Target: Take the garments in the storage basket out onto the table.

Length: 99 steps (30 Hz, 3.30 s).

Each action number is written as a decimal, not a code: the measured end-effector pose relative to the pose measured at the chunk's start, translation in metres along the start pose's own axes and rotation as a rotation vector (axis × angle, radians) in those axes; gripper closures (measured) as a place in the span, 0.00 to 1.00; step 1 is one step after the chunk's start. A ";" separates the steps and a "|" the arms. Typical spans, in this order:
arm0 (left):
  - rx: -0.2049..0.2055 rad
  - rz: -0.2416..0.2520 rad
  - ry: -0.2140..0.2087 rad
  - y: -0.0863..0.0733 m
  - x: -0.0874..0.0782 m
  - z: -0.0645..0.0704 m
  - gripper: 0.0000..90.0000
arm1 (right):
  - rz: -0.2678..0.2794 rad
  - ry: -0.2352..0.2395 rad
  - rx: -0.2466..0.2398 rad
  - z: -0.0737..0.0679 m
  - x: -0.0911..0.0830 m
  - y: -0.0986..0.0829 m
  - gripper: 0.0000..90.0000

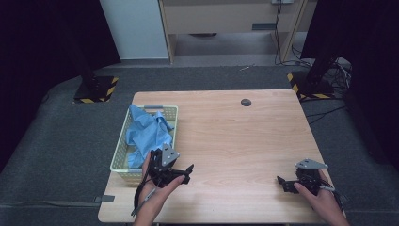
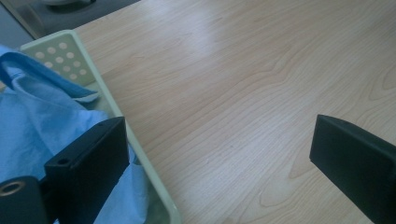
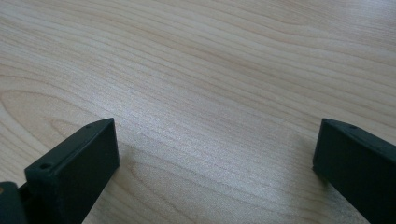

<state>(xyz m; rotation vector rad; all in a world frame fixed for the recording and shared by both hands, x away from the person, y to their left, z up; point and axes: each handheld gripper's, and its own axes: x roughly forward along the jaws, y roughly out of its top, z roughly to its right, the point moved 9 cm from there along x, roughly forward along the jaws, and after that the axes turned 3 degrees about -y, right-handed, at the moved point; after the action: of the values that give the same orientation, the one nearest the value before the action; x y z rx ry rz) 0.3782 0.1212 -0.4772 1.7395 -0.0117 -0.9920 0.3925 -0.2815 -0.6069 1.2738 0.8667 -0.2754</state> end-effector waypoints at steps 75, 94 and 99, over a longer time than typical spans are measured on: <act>-0.031 -0.341 0.079 -0.048 0.101 -0.154 0.00 | 0.002 0.025 -0.021 -0.001 0.007 0.007 0.01; -0.192 -0.286 -0.048 -0.065 0.120 -0.161 0.00 | 0.002 0.025 -0.021 -0.001 0.007 0.007 0.01; -0.221 -0.271 -0.060 -0.065 0.121 -0.162 0.00 | 0.002 0.025 -0.022 -0.001 0.007 0.007 0.01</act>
<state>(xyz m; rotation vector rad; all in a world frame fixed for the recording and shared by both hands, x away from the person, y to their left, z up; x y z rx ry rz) 0.5281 0.2205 -0.5910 1.5332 0.2921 -1.1946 0.4014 -0.2759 -0.6069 1.2599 0.8872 -0.2477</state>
